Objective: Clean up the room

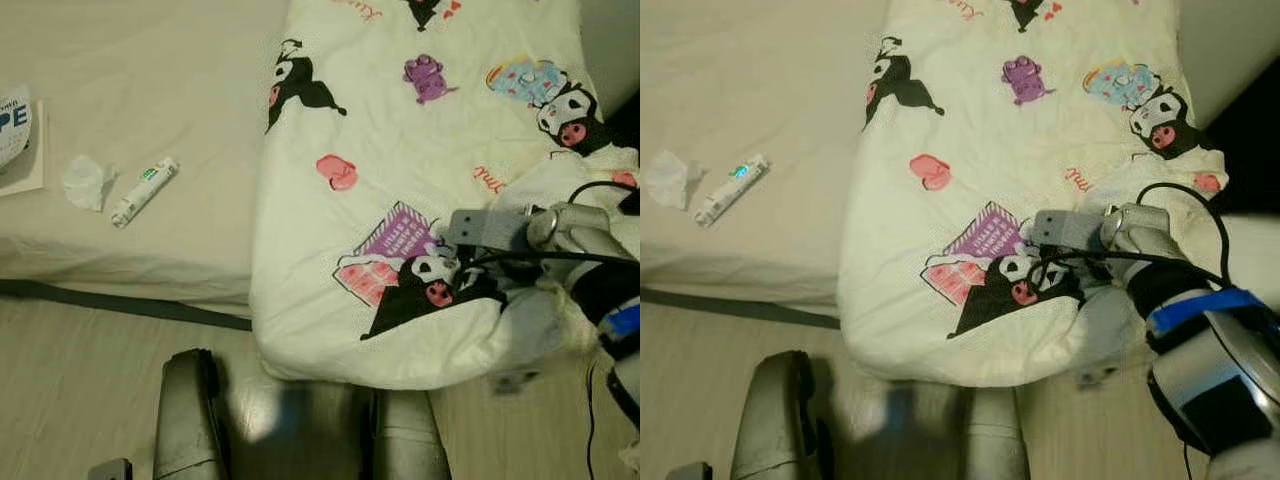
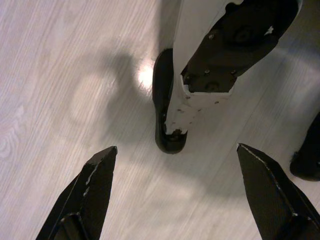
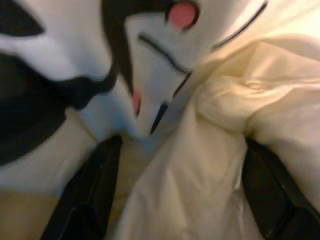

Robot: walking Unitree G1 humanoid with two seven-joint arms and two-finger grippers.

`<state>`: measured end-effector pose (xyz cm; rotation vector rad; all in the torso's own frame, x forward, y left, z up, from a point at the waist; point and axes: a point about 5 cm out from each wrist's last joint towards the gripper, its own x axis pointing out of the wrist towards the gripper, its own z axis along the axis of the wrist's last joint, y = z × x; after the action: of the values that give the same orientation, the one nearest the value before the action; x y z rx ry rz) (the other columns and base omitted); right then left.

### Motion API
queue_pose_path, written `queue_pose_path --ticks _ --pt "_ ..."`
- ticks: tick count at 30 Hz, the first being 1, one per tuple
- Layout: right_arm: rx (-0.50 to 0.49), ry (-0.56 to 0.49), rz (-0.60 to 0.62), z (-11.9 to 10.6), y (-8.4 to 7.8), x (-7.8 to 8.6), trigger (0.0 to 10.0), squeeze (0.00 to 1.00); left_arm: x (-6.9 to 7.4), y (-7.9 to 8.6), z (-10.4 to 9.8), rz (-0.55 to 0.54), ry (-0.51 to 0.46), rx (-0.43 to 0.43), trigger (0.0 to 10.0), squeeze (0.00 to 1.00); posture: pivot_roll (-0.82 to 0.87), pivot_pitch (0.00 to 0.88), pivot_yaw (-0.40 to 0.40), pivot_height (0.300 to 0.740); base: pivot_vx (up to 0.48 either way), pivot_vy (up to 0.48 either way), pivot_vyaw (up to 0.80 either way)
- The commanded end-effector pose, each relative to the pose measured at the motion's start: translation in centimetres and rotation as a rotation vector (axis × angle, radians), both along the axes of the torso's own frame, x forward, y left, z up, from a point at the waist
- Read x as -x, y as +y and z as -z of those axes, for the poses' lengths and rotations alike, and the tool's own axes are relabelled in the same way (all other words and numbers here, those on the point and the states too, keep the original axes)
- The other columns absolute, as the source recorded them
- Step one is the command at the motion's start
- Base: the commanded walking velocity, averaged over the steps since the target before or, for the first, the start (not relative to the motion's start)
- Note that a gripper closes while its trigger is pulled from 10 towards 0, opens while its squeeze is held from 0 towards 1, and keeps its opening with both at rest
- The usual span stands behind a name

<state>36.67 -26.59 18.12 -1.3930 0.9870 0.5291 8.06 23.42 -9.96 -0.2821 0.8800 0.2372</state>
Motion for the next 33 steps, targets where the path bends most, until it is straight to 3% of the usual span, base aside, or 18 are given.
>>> queue_pose_path --ticks 1,2,3,4,7,10,12,13,15,16,21,23,27,31,32,33 --pt "-0.086 0.138 -0.062 0.1 0.6 1.1 10.0 0.0 1.1 -4.4 1.1 0.114 0.058 0.134 10.0 0.0 -0.15 0.261 -0.092 0.535 0.0 0.0 0.0" --pt "-0.192 0.186 -0.116 -0.5 2.0 1.6 10.0 0.0 1.1 -4.4 1.1 0.114 0.059 0.134 10.0 0.0 -0.15 0.261 -0.092 0.535 0.0 0.0 0.0" --pt "-0.192 0.186 -0.116 -0.5 2.0 1.6 10.0 0.0 1.1 -4.4 1.1 0.114 0.059 0.134 10.0 0.0 -0.15 0.261 -0.092 0.535 0.0 0.0 0.0" --pt "-0.28 0.223 -0.153 -1.1 3.1 2.1 10.0 0.0 1.0 -4.3 1.1 0.114 0.06 0.134 10.0 0.0 -0.15 0.259 -0.089 0.535 0.0 0.0 0.0" --pt "-0.351 0.249 -0.203 -2.3 4.3 2.2 10.0 0.0 0.9 -4.3 1.1 0.113 0.058 0.134 10.0 0.0 -0.15 0.254 -0.088 0.535 0.0 0.0 0.0" --pt "-0.324 0.247 -0.217 -3.1 4.1 2.3 10.0 0.0 0.8 -4.2 1.0 0.11 0.055 0.133 10.0 0.0 -0.15 0.251 -0.088 0.535 0.0 0.0 0.0" --pt "-0.221 0.232 -0.209 -3.8 2.9 2.4 10.0 0.0 0.7 -4.2 1.0 0.108 0.052 0.132 10.0 0.0 -0.15 0.249 -0.089 0.535 0.0 0.0 0.0" --pt "-0.221 0.232 -0.209 -3.8 2.9 2.4 10.0 0.0 0.7 -4.2 1.0 0.108 0.052 0.132 10.0 0.0 -0.15 0.249 -0.089 0.535 0.0 0.0 0.0" --pt "-0.068 0.184 -0.135 -4.5 0.1 2.5 10.0 0.0 0.6 -4.2 1.0 0.105 0.051 0.133 10.0 0.0 -0.16 0.246 -0.092 0.535 0.0 0.0 0.0" --pt "-0.036 0.181 -0.104 -4.7 -0.8 2.6 10.0 0.0 0.5 -4.2 1.0 0.103 0.05 0.133 10.0 0.0 -0.17 0.246 -0.097 0.535 0.0 0.0 0.0" --pt "-0.01 0.235 -0.032 -4.2 -2.8 3.8 10.0 0.0 0.7 -4.4 1.1 0.107 0.058 0.139 10.0 0.0 -0.19 0.246 -0.099 0.535 0.0 0.0 0.0" --pt "0.017 0.316 -0.008 -3.7 -4.3 5.1 10.0 0.0 0.9 -4.5 1.1 0.111 0.07 0.144 10.0 0.0 -0.19 0.257 -0.095 0.535 0.0 0.0 0.0" --pt "0.003 0.324 -0.022 -4.1 -4.1 5.2 10.0 0.0 0.8 -4.5 1.1 0.117 0.07 0.143 10.0 0.0 -0.19 0.26 -0.098 0.535 0.0 0.0 0.0" --pt "0.006 0.23 -0.044 -5.9 -3.5 4.1 10.0 0.0 0.4 -4.0 1.0 0.114 0.059 0.13 10.0 0.0 -0.18 0.26 -0.1 0.535 0.0 0.0 0.0" --pt "-0.071 0.222 -0.07 -6.0 -2.6 3.8 10.0 0.0 0.3 -3.8 0.9 0.113 0.056 0.127 10.0 0.0 -0.17 0.243 -0.101 0.535 0.0 0.0 0.0" --pt "-0.071 0.222 -0.07 -6.0 -2.6 3.8 10.0 0.0 0.3 -3.8 0.9 0.113 0.056 0.127 10.0 0.0 -0.17 0.243 -0.101 0.535 0.0 0.0 0.0"
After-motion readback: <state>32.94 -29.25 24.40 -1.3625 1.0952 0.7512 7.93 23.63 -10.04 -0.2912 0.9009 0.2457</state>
